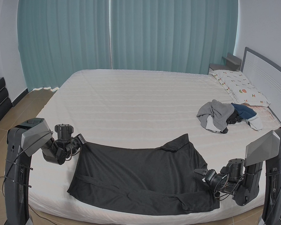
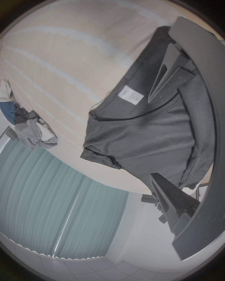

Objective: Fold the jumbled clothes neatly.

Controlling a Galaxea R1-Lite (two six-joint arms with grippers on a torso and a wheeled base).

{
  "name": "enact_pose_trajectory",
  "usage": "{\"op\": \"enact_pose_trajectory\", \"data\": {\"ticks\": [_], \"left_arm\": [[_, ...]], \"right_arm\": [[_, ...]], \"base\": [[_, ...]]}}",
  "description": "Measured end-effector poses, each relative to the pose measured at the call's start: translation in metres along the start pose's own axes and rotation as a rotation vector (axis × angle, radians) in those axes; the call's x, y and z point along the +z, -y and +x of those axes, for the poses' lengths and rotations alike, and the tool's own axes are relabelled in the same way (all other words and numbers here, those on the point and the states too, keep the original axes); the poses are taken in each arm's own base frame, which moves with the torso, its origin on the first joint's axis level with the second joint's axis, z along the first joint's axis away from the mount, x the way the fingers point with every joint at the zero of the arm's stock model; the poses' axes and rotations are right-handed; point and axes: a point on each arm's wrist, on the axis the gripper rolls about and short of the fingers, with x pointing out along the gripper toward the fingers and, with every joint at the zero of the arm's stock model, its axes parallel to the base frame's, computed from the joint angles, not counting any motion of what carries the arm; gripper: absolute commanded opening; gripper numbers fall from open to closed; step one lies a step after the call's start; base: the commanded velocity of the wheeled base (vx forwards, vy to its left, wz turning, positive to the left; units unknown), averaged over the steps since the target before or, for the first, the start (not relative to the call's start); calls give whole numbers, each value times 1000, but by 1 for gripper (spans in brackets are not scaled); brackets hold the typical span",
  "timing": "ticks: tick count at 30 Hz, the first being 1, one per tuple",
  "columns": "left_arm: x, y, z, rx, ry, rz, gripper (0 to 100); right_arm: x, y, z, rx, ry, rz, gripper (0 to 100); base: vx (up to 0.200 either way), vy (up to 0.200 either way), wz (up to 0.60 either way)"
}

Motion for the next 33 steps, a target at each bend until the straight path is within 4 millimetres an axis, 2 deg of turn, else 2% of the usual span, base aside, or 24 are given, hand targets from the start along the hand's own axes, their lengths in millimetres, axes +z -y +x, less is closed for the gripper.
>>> {"op": "enact_pose_trajectory", "data": {"ticks": [6, 11, 21, 27, 33], "left_arm": [[7, -1, -6, 3, 12, -11, 0], [9, -1, -8, 4, 14, -22, 0], [10, -2, -10, 5, 8, -40, 0], [9, -4, -10, 4, 3, -45, 0], [9, -5, -9, 8, -1, -47, 0]], "right_arm": [[14, -15, 4, 51, 83, -60, 100], [25, -32, 13, 54, 97, -205, 100], [60, -70, 60, 25, 121, -351, 100], [81, -75, 93, -7, 130, -417, 100], [96, -63, 121, -43, 137, -423, 100]], "base": [[0, 0, 0], [0, 0, 0], [0, 0, 0], [0, 0, 0], [0, 0, 0]]}}
